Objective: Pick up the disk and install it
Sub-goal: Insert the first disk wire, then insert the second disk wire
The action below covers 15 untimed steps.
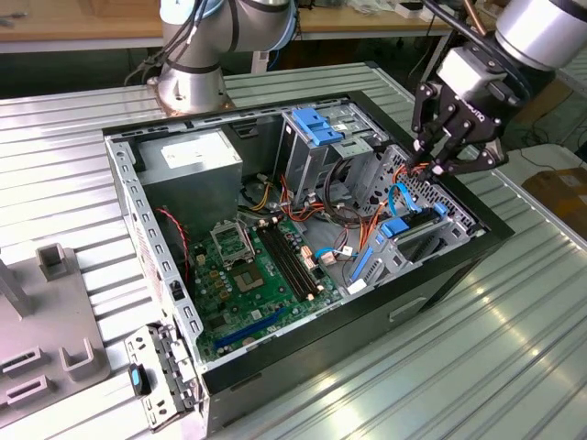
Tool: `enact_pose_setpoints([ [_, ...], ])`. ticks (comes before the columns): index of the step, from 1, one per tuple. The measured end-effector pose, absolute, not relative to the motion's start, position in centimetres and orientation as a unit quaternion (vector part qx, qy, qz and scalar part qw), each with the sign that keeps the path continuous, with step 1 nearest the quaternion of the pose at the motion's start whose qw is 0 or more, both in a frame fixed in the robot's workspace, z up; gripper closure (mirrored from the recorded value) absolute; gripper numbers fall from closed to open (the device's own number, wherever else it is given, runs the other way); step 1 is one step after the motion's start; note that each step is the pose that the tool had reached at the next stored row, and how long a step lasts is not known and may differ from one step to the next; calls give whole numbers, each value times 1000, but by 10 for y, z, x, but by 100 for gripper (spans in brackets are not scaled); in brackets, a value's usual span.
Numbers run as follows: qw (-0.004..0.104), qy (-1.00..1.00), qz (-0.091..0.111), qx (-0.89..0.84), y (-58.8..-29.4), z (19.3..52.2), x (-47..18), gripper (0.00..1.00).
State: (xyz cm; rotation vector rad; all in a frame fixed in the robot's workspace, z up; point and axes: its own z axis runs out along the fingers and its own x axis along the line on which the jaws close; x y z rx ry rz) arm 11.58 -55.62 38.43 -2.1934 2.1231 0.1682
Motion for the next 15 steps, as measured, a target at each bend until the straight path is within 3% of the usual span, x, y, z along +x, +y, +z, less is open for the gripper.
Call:
enact_pose_setpoints([
  [5, 42, 694, 55, -717, -576, 384, 116, 71],
  [15, 42, 694, 55, -717, -579, 384, 116, 71],
])
